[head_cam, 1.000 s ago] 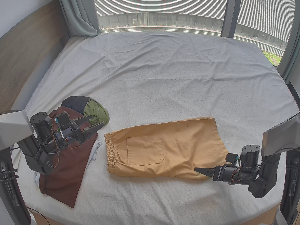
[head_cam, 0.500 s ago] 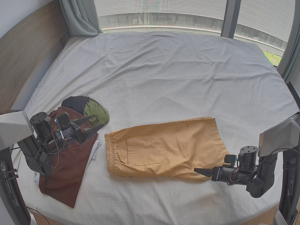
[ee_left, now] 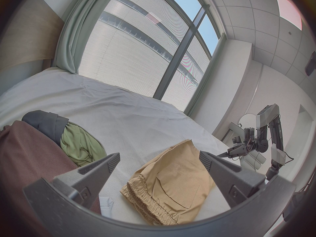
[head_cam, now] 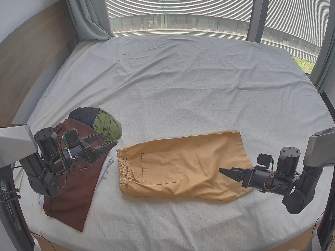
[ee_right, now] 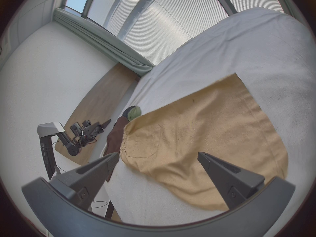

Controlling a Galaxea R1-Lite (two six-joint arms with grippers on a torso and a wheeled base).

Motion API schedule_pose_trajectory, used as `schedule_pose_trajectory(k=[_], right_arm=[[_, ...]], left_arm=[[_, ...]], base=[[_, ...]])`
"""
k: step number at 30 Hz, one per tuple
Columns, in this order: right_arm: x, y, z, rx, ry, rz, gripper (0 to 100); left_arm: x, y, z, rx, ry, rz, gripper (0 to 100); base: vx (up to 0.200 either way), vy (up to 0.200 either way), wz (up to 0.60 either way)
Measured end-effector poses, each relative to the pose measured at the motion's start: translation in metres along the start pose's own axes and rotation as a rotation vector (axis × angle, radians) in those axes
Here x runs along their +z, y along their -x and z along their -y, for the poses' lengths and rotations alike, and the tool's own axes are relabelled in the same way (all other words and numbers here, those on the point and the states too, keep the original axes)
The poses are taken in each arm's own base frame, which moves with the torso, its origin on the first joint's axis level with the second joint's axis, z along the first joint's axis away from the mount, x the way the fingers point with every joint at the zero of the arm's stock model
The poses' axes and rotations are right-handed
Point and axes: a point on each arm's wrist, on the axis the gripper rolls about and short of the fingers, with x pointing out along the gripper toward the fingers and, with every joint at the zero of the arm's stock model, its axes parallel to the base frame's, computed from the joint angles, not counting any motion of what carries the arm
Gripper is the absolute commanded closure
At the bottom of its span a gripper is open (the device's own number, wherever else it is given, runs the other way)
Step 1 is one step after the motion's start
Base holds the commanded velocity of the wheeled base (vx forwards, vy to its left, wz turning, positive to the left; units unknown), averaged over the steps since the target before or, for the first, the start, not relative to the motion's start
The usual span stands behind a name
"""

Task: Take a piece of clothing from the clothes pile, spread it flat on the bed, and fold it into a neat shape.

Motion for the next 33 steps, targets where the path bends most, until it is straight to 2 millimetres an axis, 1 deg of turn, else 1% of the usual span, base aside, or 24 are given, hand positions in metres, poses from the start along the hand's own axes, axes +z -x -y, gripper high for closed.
schedule_pose_trajectory(k=[4,16,24,33], right_arm=[[0.005,0.000,-0.004,0.038,0.015,0.007,0],[0.015,0.005,-0.013,0.065,0.064,0.044,0],[0.019,0.008,-0.017,0.071,0.078,0.059,0],[0.020,0.009,-0.016,0.069,0.081,0.061,0]], left_arm=[[0.000,0.001,0.000,0.002,0.002,-0.001,0],[-0.008,0.003,0.003,0.001,0.037,-0.027,0],[-0.025,0.000,0.003,0.003,0.175,-0.072,0],[-0.047,-0.004,-0.002,0.013,0.222,-0.122,0]], base=[[0.000,0.000,0.00],[0.000,0.000,0.00],[0.000,0.000,0.00],[0.000,0.000,0.00]])
